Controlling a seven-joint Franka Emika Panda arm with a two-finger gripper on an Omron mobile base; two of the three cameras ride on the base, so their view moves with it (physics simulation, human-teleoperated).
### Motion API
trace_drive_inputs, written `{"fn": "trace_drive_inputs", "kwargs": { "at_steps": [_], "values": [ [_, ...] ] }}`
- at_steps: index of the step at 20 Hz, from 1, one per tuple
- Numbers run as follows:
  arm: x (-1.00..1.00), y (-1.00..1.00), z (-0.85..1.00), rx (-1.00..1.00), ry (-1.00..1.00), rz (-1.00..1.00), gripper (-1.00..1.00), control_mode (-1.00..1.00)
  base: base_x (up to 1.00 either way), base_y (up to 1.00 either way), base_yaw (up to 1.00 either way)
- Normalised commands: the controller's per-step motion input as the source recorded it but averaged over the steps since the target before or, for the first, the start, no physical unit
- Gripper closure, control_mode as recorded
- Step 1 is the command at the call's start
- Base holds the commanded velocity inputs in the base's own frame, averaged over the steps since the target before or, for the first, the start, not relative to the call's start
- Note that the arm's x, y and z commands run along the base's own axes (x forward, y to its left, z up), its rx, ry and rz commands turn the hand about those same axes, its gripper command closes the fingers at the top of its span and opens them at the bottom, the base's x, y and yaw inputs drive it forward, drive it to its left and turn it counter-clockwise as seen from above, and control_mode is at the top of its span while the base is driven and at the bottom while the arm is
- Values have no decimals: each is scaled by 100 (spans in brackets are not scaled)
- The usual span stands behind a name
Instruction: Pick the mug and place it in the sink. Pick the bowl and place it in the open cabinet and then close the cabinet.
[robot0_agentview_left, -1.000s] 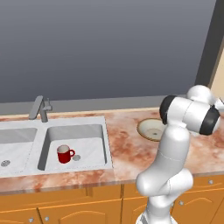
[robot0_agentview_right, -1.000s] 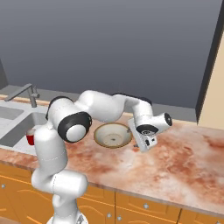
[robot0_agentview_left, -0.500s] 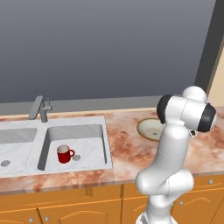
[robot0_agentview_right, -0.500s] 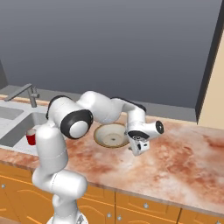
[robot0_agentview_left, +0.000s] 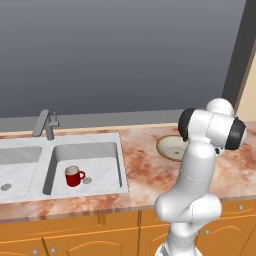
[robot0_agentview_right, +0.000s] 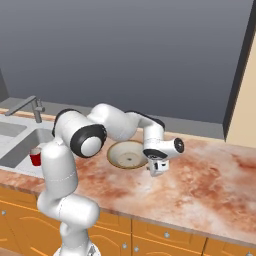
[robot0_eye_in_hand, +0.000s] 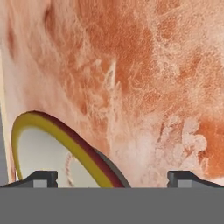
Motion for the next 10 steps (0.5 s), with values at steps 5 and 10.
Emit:
{"fn": "trace_drive_inputs", "kwargs": {
  "at_steps": [5,10],
  "values": [
    [1,54,-25,0,-8,-5,100,-100,0,0,0],
    [-5,42,-38,4,-5,-9,100,-100,0,0,0]
  ]
}}
